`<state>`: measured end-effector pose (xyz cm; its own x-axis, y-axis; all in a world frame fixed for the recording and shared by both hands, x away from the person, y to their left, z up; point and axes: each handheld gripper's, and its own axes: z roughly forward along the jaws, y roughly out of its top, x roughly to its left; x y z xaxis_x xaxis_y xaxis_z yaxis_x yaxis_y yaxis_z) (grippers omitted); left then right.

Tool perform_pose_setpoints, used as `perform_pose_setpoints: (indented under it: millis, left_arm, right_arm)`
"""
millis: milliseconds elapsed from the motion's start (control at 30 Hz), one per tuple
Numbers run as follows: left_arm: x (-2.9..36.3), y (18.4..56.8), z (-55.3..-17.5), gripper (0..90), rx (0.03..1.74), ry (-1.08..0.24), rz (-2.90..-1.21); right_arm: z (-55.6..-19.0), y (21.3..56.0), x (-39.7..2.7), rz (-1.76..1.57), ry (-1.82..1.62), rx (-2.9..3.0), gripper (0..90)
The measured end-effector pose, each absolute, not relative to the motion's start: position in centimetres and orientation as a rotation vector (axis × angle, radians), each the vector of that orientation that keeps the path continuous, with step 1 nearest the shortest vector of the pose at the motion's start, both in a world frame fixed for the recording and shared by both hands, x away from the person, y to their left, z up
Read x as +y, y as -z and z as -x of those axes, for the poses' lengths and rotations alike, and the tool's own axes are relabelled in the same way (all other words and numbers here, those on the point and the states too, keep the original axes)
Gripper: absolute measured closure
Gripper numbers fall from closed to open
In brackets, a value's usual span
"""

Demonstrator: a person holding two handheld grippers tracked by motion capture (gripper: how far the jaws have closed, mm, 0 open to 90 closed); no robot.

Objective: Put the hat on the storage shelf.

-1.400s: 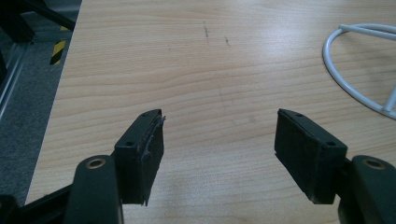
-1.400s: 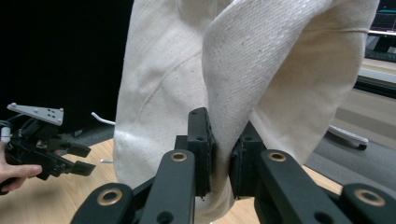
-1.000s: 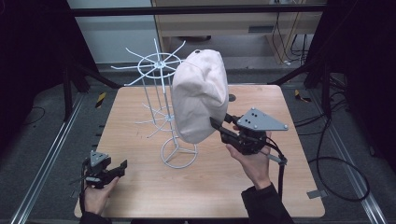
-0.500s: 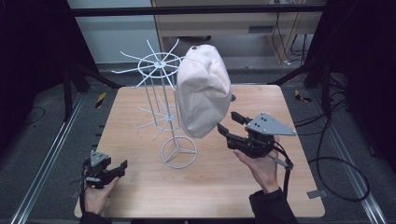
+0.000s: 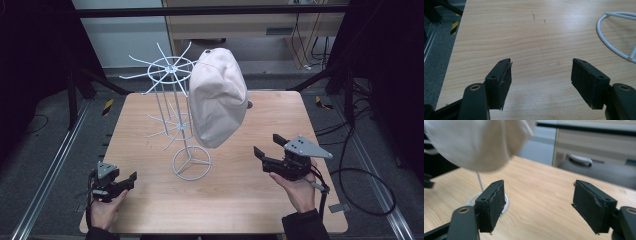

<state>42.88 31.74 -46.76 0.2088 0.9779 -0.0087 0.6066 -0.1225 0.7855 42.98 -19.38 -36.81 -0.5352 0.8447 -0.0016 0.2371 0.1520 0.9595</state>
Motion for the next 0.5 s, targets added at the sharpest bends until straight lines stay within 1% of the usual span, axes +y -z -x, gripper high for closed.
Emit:
perform_pose_setpoints:
  millis: [100,133,200,367,400,433,467,500]
  left_arm:
    - [31.8,46.7,-42.8,33.1,1.475,-0.703,-1.814]
    - [31.8,46.7,-42.8,33.8,1.472,-0.701,-1.811]
    - [31.8,46.7,-42.8,34.1,1.472,-0.697,-1.811]
    - [31.8,46.7,-42.7,35.6,1.468,-0.688,-1.809]
    - [31.9,46.6,-42.7,36.1,1.467,-0.686,-1.810]
    - [31.9,46.6,-42.7,36.1,1.466,-0.686,-1.810]
    - [31.9,46.6,-42.7,36.6,1.466,-0.687,-1.806]
    - [31.9,46.6,-42.7,36.6,1.467,-0.687,-1.807]
  right_arm:
    - [-43.4,38.3,-20.2,-1.081,-1.363,1.883,21.2]
    - [-43.7,39.3,-20.8,-1.119,-1.331,1.894,19.2]
    - [-43.9,39.9,-21.1,-1.135,-1.314,1.898,18.5]
    - [-44.3,42.6,-22.5,-1.209,-1.239,1.922,18.1]
    - [-44.5,43.7,-23.2,-1.244,-1.198,1.923,18.8]
    - [-44.5,43.7,-23.2,-1.244,-1.198,1.923,18.8]
    - [-44.9,44.8,-23.9,-1.301,-1.174,1.916,19.3]
    - [-44.9,44.8,-23.9,-1.301,-1.174,1.916,19.3]
